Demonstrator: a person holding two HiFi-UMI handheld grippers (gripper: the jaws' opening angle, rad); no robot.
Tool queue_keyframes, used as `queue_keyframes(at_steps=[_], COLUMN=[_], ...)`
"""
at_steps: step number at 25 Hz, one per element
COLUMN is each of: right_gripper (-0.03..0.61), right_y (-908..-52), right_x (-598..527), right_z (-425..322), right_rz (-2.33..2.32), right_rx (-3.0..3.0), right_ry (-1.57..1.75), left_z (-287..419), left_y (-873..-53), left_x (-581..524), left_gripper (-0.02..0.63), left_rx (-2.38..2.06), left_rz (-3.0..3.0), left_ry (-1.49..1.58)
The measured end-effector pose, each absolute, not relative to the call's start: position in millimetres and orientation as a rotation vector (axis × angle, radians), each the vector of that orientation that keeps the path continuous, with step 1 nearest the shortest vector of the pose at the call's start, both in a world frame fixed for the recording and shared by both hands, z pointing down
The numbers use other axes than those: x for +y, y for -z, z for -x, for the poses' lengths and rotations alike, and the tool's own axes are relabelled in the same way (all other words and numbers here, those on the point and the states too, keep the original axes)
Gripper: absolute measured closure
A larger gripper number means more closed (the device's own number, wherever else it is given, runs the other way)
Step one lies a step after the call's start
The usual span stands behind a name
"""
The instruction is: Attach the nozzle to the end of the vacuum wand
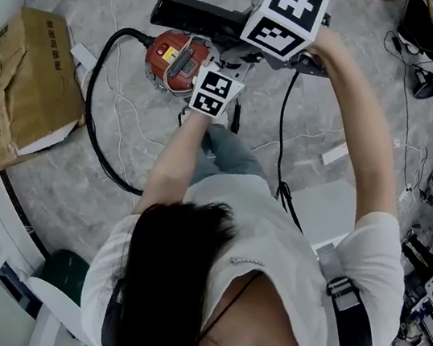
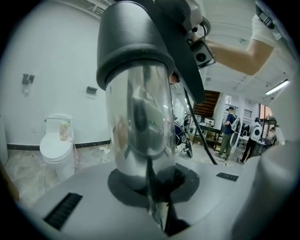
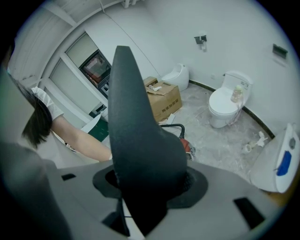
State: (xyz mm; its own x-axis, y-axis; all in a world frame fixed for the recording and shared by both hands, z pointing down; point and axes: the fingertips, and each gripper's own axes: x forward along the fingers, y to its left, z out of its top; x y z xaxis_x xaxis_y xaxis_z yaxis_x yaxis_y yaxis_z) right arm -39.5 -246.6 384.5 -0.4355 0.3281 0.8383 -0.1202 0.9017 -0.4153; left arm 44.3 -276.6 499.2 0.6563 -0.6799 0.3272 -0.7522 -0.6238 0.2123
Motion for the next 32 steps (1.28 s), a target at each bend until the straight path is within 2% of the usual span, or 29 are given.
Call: queue_keyframes(at_steps=[6, 11, 22, 30, 31, 32], right_gripper=[0.367, 0.374, 0.374, 0.370, 0.350, 0.304], right_y=[-392.0, -391.6, -391.2, -396.9, -401.1, -405.8], right_x=[-242.7, -243.0, -245.5, -244.7, -242.4, -239.8], right_z=[36.4, 27.8, 30.3, 30.8, 30.9, 30.8], right_rz=[0.142, 0.079, 0.120, 0.125, 0.138, 0.153], right_rx=[-1.932, -2.060, -1.932, -2.122, -2.116, -2.109], right_ry=[-0.459, -0.556, -0.488, -0.555, -0.523, -0.492], left_z=[-45.2, -44.5, -49.4, -38.6, -36.6, -34.5], left_y=[-500.5, -497.7, -498.8, -501.3, -502.3, -503.2], left_x=[-275.1, -272.7, -274.0, -274.0, -274.6, -275.2], left_gripper=[0.571, 0.571, 0.571, 0.571, 0.571, 0.571], left_rx=[-1.136, -1.112, -1.101, -1.120, -1.124, -1.129], left_rz=[-2.548, -2.562, -2.568, -2.555, -2.550, -2.545], left_ry=[-0.306, -0.302, -0.327, -0.321, -0.322, -0.321])
